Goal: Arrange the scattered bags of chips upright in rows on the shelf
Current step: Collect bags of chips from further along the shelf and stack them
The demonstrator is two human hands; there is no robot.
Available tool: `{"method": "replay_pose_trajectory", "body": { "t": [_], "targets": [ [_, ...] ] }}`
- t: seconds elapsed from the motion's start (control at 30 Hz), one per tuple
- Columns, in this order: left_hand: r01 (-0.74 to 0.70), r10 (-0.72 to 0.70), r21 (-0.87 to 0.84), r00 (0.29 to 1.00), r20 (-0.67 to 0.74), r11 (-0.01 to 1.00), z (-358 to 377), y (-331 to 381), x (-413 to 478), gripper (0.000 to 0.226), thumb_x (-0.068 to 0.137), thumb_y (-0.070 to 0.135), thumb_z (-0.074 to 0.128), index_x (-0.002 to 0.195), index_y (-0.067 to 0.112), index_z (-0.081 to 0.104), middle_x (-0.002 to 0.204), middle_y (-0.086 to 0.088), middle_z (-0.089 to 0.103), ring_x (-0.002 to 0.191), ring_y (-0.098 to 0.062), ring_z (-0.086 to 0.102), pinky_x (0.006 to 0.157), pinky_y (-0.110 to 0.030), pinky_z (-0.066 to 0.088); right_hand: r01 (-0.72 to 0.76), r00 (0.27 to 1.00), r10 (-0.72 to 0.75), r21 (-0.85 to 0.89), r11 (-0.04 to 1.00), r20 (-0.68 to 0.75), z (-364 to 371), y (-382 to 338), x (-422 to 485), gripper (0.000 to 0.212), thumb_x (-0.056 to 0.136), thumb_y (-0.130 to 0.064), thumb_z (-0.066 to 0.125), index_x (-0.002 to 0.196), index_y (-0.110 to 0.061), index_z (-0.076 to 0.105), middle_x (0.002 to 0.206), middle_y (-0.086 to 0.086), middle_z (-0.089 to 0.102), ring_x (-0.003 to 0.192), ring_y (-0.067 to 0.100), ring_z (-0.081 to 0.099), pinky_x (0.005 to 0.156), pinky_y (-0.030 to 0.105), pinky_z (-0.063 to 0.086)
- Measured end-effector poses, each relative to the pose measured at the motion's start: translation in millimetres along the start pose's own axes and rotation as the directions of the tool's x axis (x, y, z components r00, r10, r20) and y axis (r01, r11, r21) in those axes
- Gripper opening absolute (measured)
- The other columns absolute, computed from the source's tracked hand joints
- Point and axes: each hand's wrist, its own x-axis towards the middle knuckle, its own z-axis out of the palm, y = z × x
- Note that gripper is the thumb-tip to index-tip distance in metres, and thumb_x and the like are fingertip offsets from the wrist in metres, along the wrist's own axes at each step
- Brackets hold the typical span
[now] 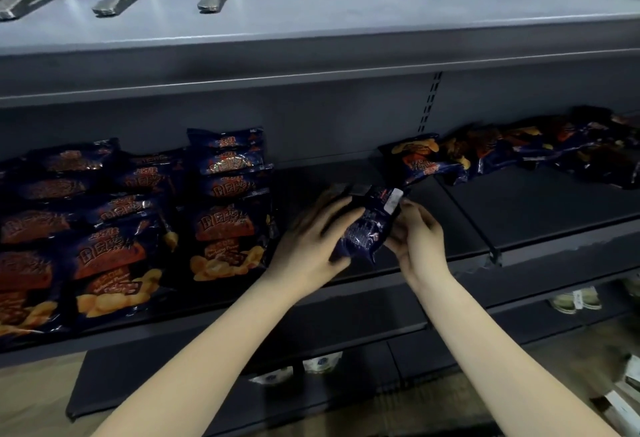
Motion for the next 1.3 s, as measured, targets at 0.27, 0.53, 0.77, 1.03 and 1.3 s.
{"method": "replay_pose_trajectory", "body": {
  "t": [0.27,0.53,0.77,1.03,1.3],
  "targets": [
    [0.458,-0.584,-0.623,0.811,0.001,0.634,-10.1,-0.7,22.8,0.038,0.083,0.021,0.069,0.104,0.043,0.046,0.089,0.038,0.052,0.085,0.032,0.044,0.071,0.007,0.031,0.216,0.976,-0.212,-0.286,0.933,0.045,-11.3,-6.1,8.5,0.012,0.096,-0.019,0.05,0.098,-0.026,0.059,0.106,-0.005,0.064,0.105,0.016,0.06,0.081,0.03,0.052],
    [0.579,-0.701,-0.787,0.652,0.29,0.213,8.0,-16.8,12.4,0.013,0.087,0.025,0.062,0.088,0.038,0.061,0.077,0.033,0.066,0.074,0.014,0.061,0.059,-0.004,0.044,0.058,0.922,0.104,-0.4,0.914,0.372,-16.2,15.5,3.4,0.057,0.063,-0.044,0.079,0.114,-0.037,0.054,0.112,-0.011,0.069,0.104,0.01,0.065,0.086,0.026,0.053],
    [0.564,-0.693,-0.779,0.677,0.247,0.274,9.7,-18.5,6.4,0.046,0.087,0.018,0.064,0.123,0.036,0.043,0.105,0.03,0.052,0.087,0.029,0.048,0.068,0.005,0.037,0.124,0.924,0.072,-0.474,0.872,0.375,-19.7,21.5,10.0,0.044,0.079,-0.018,0.075,0.116,-0.032,0.055,0.109,-0.012,0.069,0.102,0.007,0.065,0.08,0.02,0.052],
    [0.594,-0.315,-0.371,0.745,0.588,0.714,-37.0,-34.4,57.7,0.098,0.06,0.063,0.072,0.142,0.041,0.023,0.144,0.007,0.038,0.127,-0.014,0.041,0.103,-0.033,0.036,0.255,0.779,0.325,-0.745,0.616,0.536,-20.9,-18.6,18.6,0.056,0.077,-0.024,0.077,0.125,-0.033,0.05,0.114,-0.024,0.064,0.105,-0.007,0.059,0.081,0.007,0.043],
    [0.741,-0.395,-0.401,0.642,0.657,0.538,-4.8,-24.1,44.6,0.036,0.069,0.035,0.08,0.097,0.029,0.058,0.097,0.013,0.064,0.093,-0.005,0.059,0.076,-0.018,0.044,0.318,0.894,0.03,-0.68,0.66,0.447,-38.2,-25.9,15.2,0.051,0.079,-0.023,0.076,0.116,-0.044,0.049,0.115,-0.019,0.058,0.101,-0.014,0.055,0.078,0.005,0.044]
  ]
}}
